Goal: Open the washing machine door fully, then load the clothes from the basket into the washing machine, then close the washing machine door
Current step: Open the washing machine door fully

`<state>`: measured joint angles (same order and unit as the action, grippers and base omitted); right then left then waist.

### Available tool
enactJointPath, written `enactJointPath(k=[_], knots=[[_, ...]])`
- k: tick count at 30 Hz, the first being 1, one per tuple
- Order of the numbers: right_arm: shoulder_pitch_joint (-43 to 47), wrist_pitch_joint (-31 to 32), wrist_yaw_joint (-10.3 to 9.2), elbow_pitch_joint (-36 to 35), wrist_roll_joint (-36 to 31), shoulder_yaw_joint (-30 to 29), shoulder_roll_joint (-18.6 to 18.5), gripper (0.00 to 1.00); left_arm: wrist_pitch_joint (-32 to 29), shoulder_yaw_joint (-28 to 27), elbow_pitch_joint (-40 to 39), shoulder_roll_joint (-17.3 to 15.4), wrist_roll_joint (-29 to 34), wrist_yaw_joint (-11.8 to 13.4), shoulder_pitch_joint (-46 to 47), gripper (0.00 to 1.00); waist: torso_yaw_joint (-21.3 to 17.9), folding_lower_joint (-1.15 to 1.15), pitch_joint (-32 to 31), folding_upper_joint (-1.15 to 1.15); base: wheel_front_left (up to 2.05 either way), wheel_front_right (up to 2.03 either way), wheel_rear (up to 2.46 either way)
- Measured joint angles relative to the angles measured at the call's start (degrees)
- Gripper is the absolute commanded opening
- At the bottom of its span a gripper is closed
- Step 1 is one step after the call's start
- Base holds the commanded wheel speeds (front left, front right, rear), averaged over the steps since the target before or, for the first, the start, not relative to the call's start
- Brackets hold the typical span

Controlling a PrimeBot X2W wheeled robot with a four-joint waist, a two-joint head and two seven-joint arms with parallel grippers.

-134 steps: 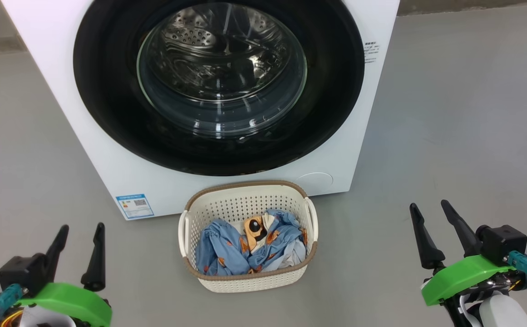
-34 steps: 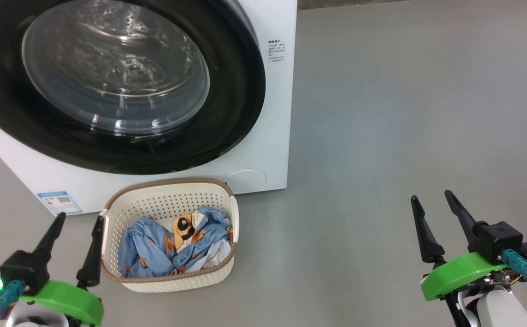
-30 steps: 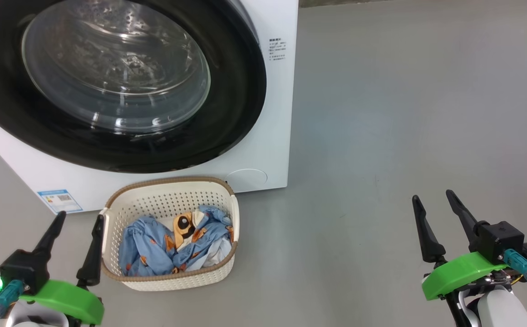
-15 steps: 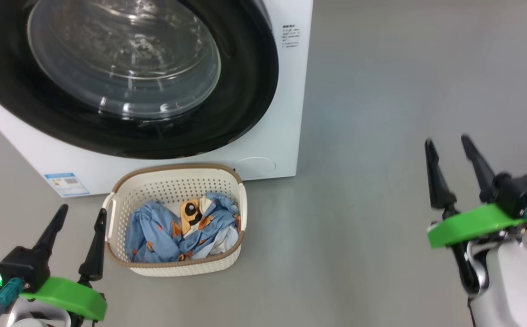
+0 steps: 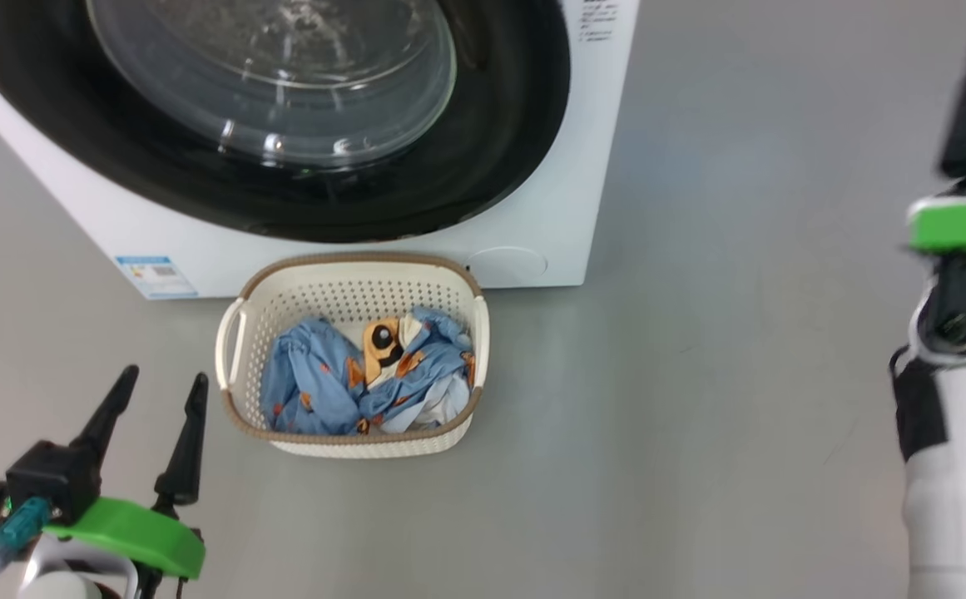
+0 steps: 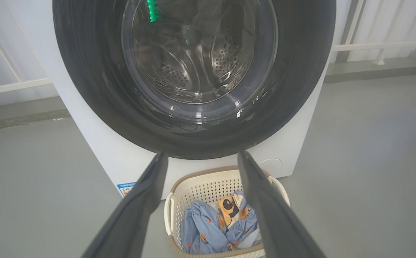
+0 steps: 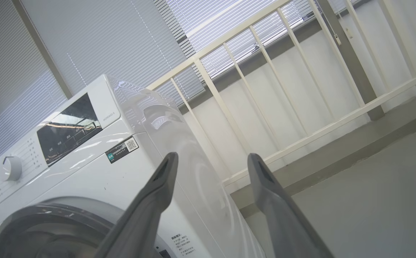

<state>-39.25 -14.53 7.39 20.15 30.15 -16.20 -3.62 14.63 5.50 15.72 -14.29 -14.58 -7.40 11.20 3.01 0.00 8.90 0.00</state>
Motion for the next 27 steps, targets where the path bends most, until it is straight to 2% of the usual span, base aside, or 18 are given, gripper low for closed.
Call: enactJointPath(k=[1,2,6,10,13,19,27], knots=[[-1.4,0.4,0.0,1.1,3.3,-1.5,0.0,0.38,0.0,0.2,0.0,-0.2,-0.1,0.0,0.4,1.0,0.3,0.0,0.3,0.0,0.0,0.0,0.0],[-2.7,0.5,0.0,2.3,6.0,-2.8,-0.1,0.0,0.0,0.5,0.0,-0.3,-0.4,0.0,0.8,1.0,0.7,0.0,0.7,0.0,0.0,0.0,0.0],[-7.2,1.4,0.0,8.9,17.0,-6.4,0.0,0.0,0.0,1.4,0.0,-0.3,-0.5,0.0,1.9,1.0,2.0,0.0,2.1,0.0,0.0,0.0,0.0],[-11.0,2.3,0.0,15.6,23.3,-8.0,0.0,0.0,0.0,1.5,0.0,-0.4,-0.9,0.0,2.3,1.0,3.0,0.0,3.7,0.0,0.0,0.0,0.0],[-14.9,5.6,0.0,20.5,27.1,-8.7,0.0,0.0,0.0,1.9,0.2,-0.4,-1.4,0.0,3.0,1.0,3.5,0.0,5.0,0.0,0.0,0.0,0.0],[-24.0,14.8,0.0,27.5,27.2,-9.6,-0.3,0.0,0.0,2.7,0.4,-0.3,-1.9,0.0,4.6,1.0,4.2,0.0,7.6,0.0,0.0,0.0,0.0],[-34.9,27.4,0.0,36.2,24.8,-10.3,-3.2,0.0,0.0,3.8,0.4,-0.2,-3.1,0.0,7.0,1.0,5.3,0.0,10.7,0.0,0.0,0.0,0.0]])
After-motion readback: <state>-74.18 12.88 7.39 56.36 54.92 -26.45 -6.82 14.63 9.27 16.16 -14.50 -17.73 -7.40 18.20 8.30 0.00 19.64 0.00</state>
